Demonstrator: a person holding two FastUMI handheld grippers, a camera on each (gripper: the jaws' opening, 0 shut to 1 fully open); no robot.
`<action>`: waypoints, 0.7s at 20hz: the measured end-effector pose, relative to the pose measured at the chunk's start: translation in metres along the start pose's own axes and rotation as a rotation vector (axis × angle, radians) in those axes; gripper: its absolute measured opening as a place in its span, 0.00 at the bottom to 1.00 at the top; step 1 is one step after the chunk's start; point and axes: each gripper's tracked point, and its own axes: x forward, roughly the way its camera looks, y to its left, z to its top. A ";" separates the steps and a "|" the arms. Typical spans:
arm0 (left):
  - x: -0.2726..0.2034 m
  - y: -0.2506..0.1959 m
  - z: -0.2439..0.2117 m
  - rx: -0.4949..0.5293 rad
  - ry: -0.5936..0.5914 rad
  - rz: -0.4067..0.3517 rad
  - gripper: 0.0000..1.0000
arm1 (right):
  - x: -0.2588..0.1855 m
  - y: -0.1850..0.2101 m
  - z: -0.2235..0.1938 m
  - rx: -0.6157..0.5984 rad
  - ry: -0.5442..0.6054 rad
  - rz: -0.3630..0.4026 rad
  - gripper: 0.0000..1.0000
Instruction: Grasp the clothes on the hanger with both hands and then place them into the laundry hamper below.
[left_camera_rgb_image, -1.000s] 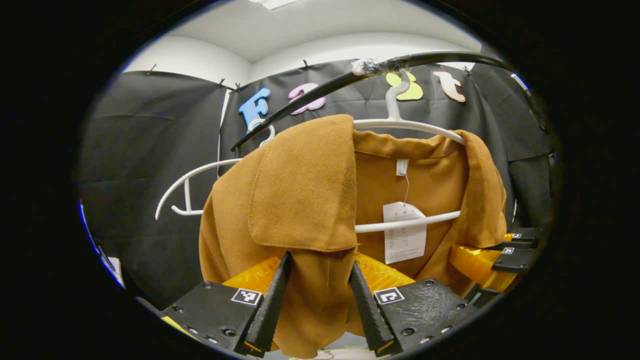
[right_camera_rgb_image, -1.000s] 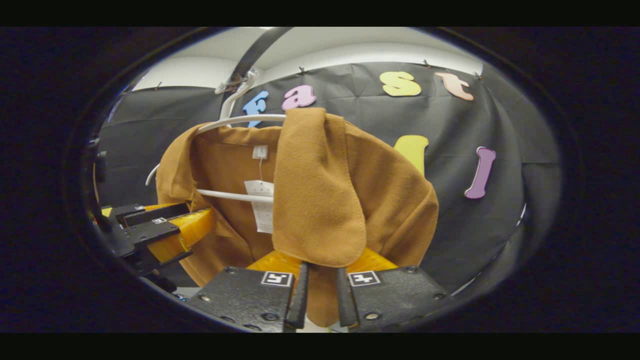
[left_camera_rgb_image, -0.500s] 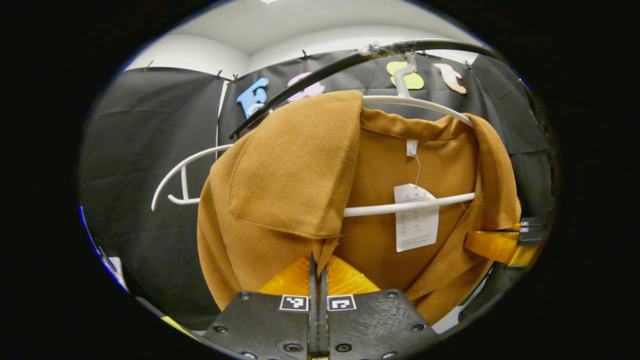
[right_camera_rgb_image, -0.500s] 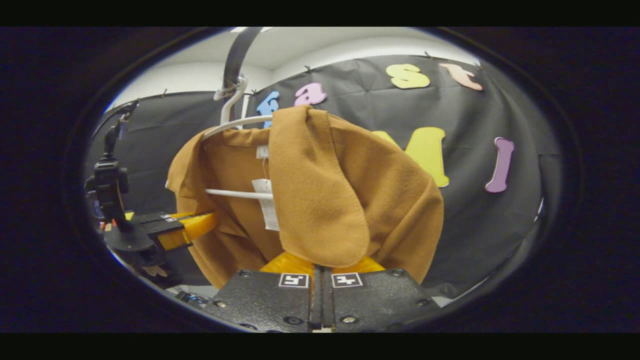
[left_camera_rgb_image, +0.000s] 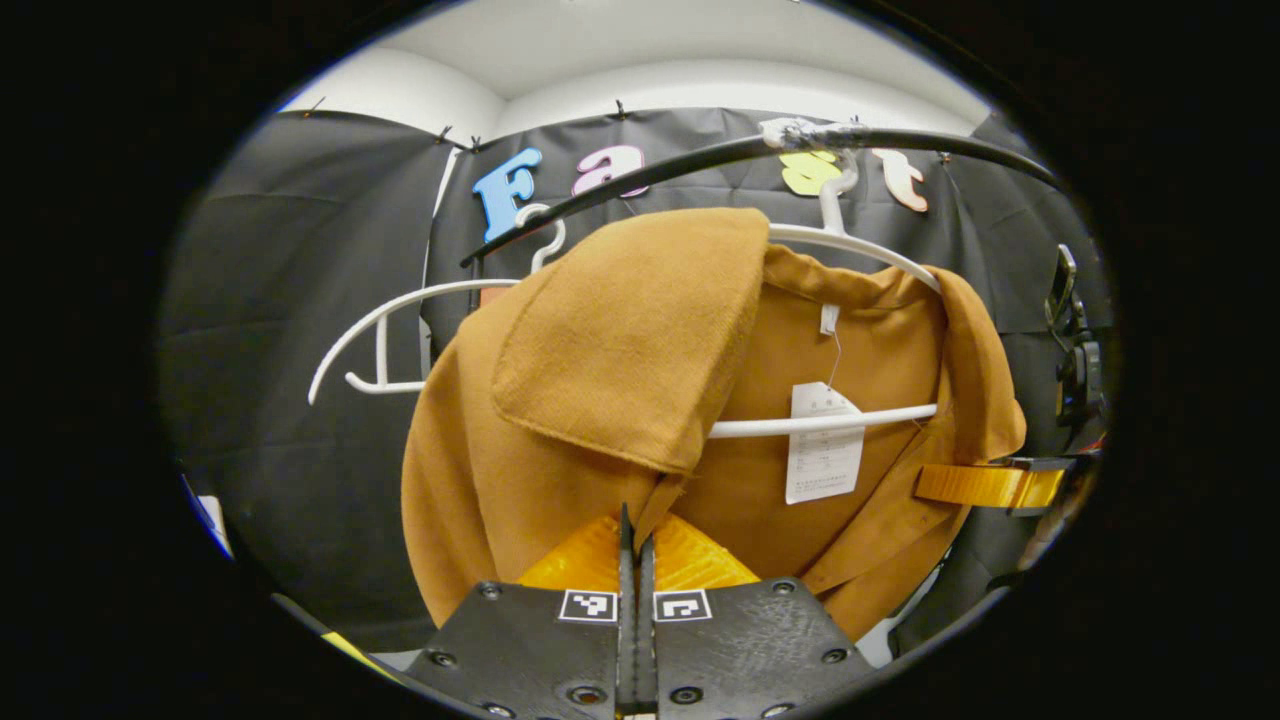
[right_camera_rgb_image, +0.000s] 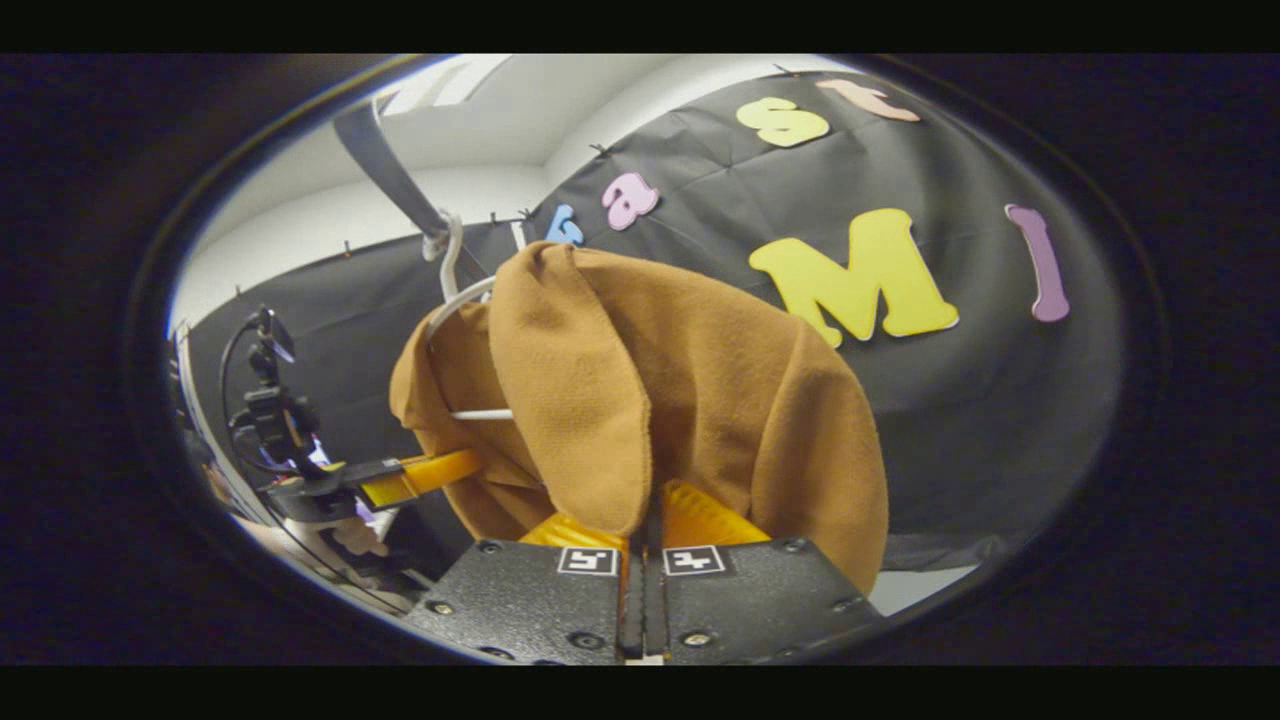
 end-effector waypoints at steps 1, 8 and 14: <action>-0.003 0.003 0.002 -0.013 -0.002 0.005 0.00 | -0.003 0.001 0.000 0.015 0.002 0.024 0.04; -0.023 0.021 0.027 -0.054 -0.053 -0.003 0.00 | -0.026 0.040 0.018 0.025 -0.043 0.222 0.03; -0.034 0.026 0.052 -0.046 -0.103 -0.018 0.04 | -0.033 0.051 0.044 0.166 -0.125 0.337 0.03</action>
